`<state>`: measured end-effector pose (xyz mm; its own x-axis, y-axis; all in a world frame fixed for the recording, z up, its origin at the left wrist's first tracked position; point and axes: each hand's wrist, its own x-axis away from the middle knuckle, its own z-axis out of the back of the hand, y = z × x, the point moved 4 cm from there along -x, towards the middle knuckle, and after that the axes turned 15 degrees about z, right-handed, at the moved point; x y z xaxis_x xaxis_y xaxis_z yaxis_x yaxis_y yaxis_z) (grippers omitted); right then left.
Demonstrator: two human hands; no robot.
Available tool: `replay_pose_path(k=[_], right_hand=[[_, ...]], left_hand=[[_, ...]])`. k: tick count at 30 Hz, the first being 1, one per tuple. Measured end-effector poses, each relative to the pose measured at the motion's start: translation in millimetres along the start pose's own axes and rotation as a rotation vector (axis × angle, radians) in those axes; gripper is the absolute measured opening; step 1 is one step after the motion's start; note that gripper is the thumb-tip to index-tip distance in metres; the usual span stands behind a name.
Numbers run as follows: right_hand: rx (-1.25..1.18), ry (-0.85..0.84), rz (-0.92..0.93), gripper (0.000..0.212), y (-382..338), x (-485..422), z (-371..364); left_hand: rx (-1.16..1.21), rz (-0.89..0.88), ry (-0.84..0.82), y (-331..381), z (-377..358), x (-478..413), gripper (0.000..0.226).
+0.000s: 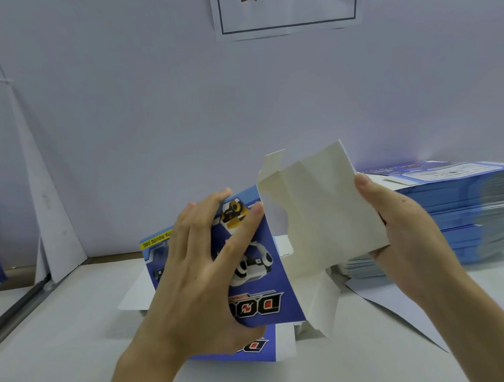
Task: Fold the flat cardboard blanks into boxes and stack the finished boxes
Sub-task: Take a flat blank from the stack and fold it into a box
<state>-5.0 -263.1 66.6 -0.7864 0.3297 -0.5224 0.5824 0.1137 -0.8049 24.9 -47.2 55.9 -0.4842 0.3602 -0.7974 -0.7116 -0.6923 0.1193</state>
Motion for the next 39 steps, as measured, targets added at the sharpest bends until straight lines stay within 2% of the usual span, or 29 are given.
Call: replay_pose_path(k=[2,5,11,18,22,26,28,30,33,35,37,39], right_hand=[[-0.016,-0.026,0.03,0.026,1,1,-3],[-0.005,0.019,0.058,0.024,3,2,-5],[-0.019,-0.037,-0.039,0.03,0,4,-9],[0.033,-0.198,0.139,0.031,-5,16,-32],[0.094,-0.187,0.244,0.027,0,22,-45],[0.229,-0.263,0.224,0.038,16,29,-55],[0.247,-0.237,0.245,0.028,12,25,-51],[0.124,-0.149,0.193,0.017,4,17,-40],[-0.225,0.032,-0.031,0.019,4,7,-17],[-0.376,0.142,-0.194,0.02,12,1,-5],[-0.452,0.172,-0.308,0.024,21,-3,-2],[-0.499,0.191,-0.301,0.025,27,-6,0]], left_hand=[[0.0,0.006,0.006,-2,1,0,0.102],[-0.007,0.007,0.023,-3,3,-1,0.102],[-0.007,0.054,-0.003,-9,-2,-1,0.105],[0.018,0.199,-0.029,-24,-6,0,0.121],[-0.054,0.141,0.0,-15,-7,0,0.113],[-0.093,0.099,0.027,-3,-12,-1,0.109],[-0.081,0.125,0.013,-7,-10,-1,0.117],[-0.036,0.157,-0.012,-13,-7,0,0.122],[0.05,0.129,-0.029,-12,-3,1,0.12],[0.15,0.104,-0.054,-7,-3,0,0.12],[0.241,0.116,-0.078,-4,-5,-1,0.119],[0.256,0.141,-0.084,-4,-7,0,0.119]])
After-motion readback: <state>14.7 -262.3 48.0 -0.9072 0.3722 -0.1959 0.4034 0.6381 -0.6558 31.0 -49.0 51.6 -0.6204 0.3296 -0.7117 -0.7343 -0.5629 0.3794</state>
